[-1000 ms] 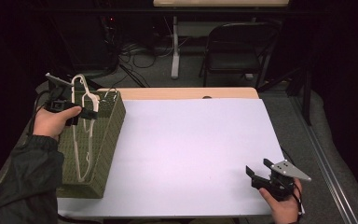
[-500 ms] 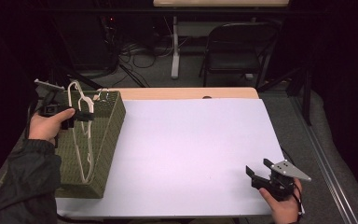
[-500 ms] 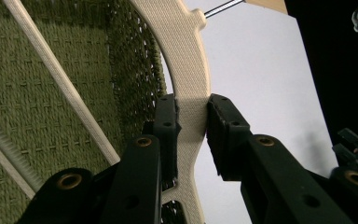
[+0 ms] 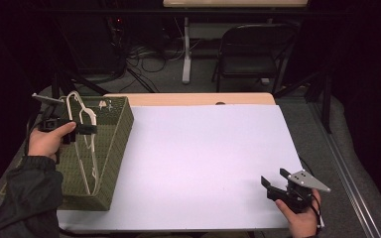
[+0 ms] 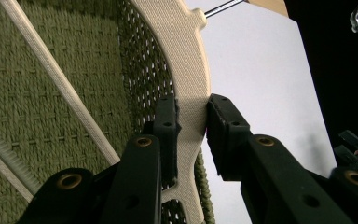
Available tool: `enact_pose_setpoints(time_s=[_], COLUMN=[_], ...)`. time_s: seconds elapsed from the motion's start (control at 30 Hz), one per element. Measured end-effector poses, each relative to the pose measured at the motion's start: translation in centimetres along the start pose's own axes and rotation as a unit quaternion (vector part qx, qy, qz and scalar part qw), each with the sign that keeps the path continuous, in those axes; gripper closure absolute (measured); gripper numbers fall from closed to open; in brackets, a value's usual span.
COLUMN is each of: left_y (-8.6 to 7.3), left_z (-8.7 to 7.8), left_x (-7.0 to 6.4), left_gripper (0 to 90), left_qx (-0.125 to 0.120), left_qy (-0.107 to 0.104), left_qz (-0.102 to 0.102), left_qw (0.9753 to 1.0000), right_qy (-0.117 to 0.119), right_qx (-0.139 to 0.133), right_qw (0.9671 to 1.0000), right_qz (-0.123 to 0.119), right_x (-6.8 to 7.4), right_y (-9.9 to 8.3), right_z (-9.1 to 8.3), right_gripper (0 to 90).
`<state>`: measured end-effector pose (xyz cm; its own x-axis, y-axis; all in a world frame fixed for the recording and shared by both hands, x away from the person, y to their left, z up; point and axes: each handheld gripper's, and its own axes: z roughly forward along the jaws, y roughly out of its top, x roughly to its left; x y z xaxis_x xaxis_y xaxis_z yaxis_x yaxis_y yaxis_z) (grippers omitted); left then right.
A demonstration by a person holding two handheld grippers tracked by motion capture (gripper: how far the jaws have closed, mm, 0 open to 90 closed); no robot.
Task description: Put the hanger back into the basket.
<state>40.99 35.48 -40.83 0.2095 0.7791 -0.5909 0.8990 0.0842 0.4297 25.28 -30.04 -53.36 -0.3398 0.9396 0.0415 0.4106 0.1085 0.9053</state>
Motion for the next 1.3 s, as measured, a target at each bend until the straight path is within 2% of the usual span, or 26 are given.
enact_pose_setpoints(time_s=[0.37,0.53,0.6,0.63,0.7,0.87,0.93,0.97,1.07,1.3], left_y=[-0.8,-1.0,-1.1,-1.1,-1.1,-1.3,-1.4,-1.5,-1.7,-1.7], left_z=[-0.3,0.6,1.0,1.3,2.0,3.4,3.6,3.7,4.2,4.0], left_x=[2.0,3.4,4.0,4.4,4.8,4.7,4.6,4.6,4.4,4.4], left_gripper=[74.5,74.3,74.1,74.1,74.3,74.3,74.3,74.2,74.1,74.0], left_qx=[-0.022,-0.027,-0.026,-0.025,-0.013,-0.001,-0.002,-0.002,-0.002,-0.002], left_qy=[-0.023,-0.024,-0.024,-0.03,-0.031,-0.017,-0.015,-0.009,0.006,0.005], left_qz=[-0.026,-0.039,-0.051,-0.051,-0.051,-0.041,-0.046,-0.037,-0.028,-0.029], left_qw=[0.9991,0.9986,0.9981,0.9979,0.9981,0.999,0.9988,0.9993,0.9996,0.9996], right_qy=[0.003,0.003,0.003,0.003,0.004,0.004,0.005,0.005,0.005,0.004], right_qx=[0.004,0.003,0.002,0.004,0.007,0.003,0.004,0.004,0.008,0.002], right_qw=[1.0,1.0,1.0,1.0,1.0,1.0,1.0,1.0,1.0,1.0], right_qz=[-0.001,0.0,-0.001,-0.001,-0.001,-0.002,-0.002,-0.002,-0.004,-0.003], right_x=[0.0,-0.1,0.0,0.0,0.0,0.0,0.0,0.0,0.0,0.0], right_y=[0.0,0.0,0.0,0.0,0.0,0.0,0.0,0.0,0.1,0.1], right_z=[0.1,0.1,0.2,0.2,0.1,0.2,0.2,0.2,0.0,0.0], right_gripper=[24.6,24.6,24.6,24.6,24.6,24.6,24.6,24.6,24.6,24.6])
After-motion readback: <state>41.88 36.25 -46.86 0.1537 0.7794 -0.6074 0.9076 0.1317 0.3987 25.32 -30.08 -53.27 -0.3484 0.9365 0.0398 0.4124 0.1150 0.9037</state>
